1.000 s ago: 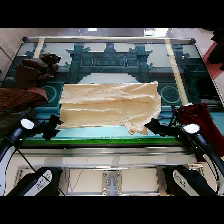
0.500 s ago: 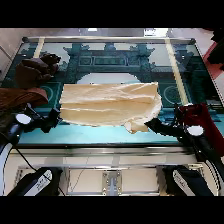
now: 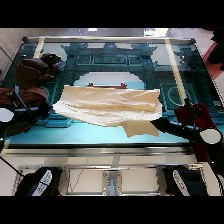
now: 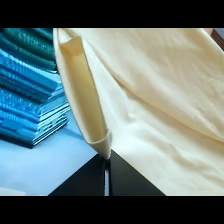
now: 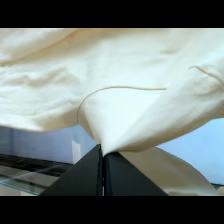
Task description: Fold the shirts.
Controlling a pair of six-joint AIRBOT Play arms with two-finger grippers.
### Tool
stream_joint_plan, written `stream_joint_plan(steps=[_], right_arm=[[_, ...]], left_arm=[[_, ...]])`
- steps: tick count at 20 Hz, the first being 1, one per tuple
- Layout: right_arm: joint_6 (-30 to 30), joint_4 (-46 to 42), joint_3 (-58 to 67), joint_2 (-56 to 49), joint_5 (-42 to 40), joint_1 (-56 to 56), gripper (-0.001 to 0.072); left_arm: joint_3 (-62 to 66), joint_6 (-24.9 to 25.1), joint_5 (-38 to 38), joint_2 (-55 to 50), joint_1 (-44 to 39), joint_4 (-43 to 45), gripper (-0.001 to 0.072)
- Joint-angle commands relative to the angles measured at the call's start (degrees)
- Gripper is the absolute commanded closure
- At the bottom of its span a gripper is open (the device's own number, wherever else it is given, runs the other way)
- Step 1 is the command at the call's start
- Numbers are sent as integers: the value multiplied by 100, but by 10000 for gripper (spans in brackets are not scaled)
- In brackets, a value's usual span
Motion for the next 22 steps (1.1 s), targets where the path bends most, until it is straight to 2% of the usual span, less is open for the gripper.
stream_joint_plan(steps=[1,5,12,17,22], right_arm=[[201,-358,533,-87,-284,0,681],[-17,-527,966,-953,-907,0,681],[-286,-579,2334,-2953,-2149,11,681],[-323,-581,3036,-4419,-2428,15,680],[-439,-540,3163,-5545,-2791,15,680]], left_arm=[[317,584,129,2,-4,-424,695],[946,828,494,-713,-4,-310,695],[2463,1200,608,-2935,-267,-166,695],[3259,1097,905,-4035,-835,385,694],[3311,599,1309,-4603,-997,1038,695]])
